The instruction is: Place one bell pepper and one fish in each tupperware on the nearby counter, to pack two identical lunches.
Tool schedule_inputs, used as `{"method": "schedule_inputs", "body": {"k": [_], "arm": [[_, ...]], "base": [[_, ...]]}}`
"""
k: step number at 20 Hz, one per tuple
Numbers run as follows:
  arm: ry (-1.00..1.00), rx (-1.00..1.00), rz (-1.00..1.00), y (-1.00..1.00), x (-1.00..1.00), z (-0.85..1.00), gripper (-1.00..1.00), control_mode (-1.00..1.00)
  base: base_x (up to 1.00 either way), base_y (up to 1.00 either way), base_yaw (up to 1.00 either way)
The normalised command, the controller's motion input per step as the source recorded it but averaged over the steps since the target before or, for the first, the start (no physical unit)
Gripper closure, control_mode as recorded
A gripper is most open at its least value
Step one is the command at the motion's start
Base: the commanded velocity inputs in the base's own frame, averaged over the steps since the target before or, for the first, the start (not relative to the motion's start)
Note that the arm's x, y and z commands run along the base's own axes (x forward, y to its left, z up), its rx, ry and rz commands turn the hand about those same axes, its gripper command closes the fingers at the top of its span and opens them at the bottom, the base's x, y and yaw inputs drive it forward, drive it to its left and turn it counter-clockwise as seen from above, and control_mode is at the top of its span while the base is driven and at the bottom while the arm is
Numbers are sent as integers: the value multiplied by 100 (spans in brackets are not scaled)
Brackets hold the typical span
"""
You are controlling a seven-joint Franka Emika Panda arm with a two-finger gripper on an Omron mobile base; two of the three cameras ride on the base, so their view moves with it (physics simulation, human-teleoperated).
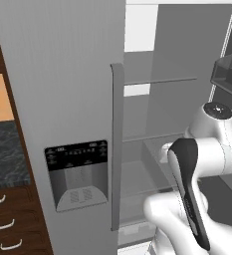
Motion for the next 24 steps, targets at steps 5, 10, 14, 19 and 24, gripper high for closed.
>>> {"method": "schedule_inputs", "body": {"k": [5, 10, 14, 19, 24], "arm": [[0, 0, 0, 0, 0, 0, 100, -100], [0, 0, 0, 2, -2, -1, 100, 100], [0, 0, 0, 0, 0, 0, 100, 100], [0, 0, 0, 0, 0, 0, 100, 100], [0, 0, 0, 0, 0, 0, 100, 100]], "base": [[0, 0, 0], [-36, 21, 1], [-47, 91, 7], [-16, 100, 6], [0, 100, 9]]}}
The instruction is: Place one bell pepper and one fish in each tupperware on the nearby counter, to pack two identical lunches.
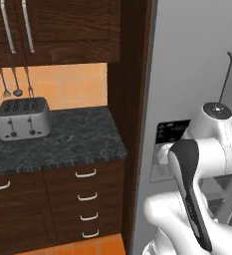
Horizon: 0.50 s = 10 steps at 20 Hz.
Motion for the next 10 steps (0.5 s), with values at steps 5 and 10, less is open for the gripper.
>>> {"method": "schedule_inputs", "body": {"k": [5, 10], "arm": [[0, 0, 0, 0, 0, 0, 100, 100], [0, 0, 0, 0, 0, 0, 100, 100]], "base": [[0, 100, 5], [5, 100, 0]]}}
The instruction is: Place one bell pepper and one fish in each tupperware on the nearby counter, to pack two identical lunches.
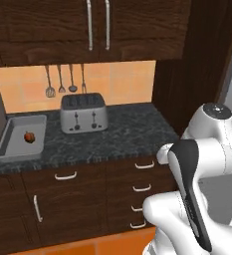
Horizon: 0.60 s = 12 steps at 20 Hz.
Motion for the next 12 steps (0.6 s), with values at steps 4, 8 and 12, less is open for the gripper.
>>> {"method": "schedule_inputs", "body": {"k": [4, 8, 12], "arm": [[0, 0, 0, 0, 0, 0, 100, 100], [0, 0, 0, 0, 0, 0, 100, 100], [0, 0, 0, 0, 0, 0, 100, 100]], "base": [[32, 100, -11], [37, 96, -19], [38, 90, -22]]}}
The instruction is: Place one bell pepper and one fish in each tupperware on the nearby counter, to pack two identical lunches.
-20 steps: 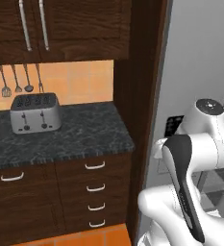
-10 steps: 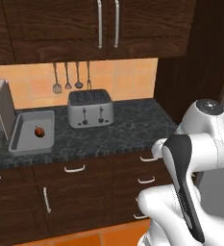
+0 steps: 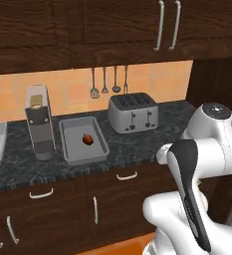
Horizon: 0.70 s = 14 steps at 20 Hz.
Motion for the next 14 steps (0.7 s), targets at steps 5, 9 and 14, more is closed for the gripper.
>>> {"method": "schedule_inputs", "body": {"k": [5, 9, 14], "arm": [[0, 0, 0, 0, 0, 0, 100, 100], [0, 0, 0, 0, 0, 0, 100, 100], [0, 0, 0, 0, 0, 0, 100, 100]], "base": [[60, 64, -3], [27, 41, 18], [27, 52, 5]]}}
